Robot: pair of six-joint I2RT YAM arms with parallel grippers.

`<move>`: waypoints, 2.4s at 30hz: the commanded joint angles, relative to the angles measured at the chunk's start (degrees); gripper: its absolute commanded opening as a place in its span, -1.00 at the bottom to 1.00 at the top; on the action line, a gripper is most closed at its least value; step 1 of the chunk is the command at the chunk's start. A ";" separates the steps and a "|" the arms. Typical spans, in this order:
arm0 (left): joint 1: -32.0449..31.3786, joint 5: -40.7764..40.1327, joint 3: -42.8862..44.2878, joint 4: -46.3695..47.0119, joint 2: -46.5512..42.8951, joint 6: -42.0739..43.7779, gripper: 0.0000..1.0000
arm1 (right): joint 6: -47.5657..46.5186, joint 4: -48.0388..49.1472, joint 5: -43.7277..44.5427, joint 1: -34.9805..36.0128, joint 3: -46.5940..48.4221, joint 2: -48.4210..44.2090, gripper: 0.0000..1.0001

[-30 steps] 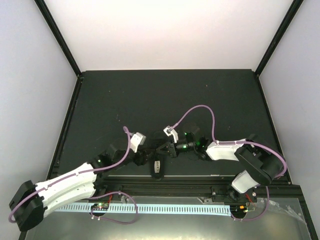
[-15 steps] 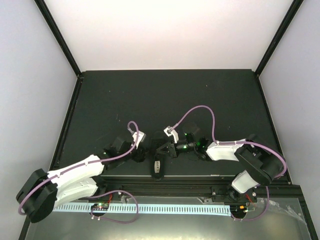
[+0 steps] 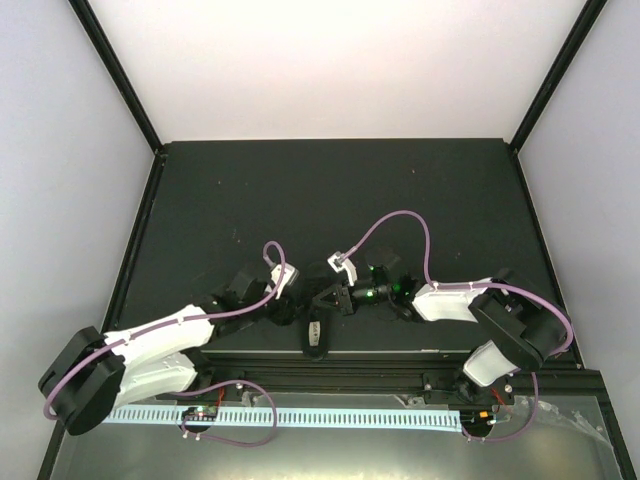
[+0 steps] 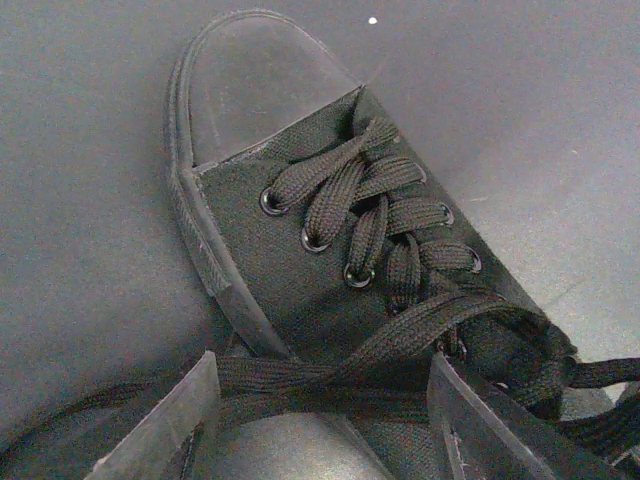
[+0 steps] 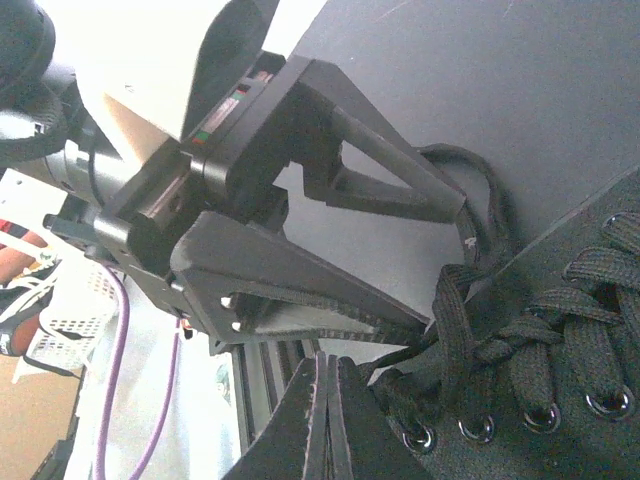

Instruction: Tie the shoes

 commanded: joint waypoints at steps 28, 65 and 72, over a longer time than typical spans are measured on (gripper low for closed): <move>0.28 -8.10 1.27 5.33 -0.12 3.45 -0.87 | 0.69 3.40 -1.21 0.32 0.08 1.21 -0.97; 0.24 30.01 1.54 -1.49 -5.71 -22.37 -0.69 | 1.03 -0.88 2.57 0.29 3.33 2.02 -0.97; -0.02 18.85 -1.39 -7.51 -11.93 -15.73 -0.04 | 0.96 -0.95 2.49 0.30 3.16 1.67 -0.97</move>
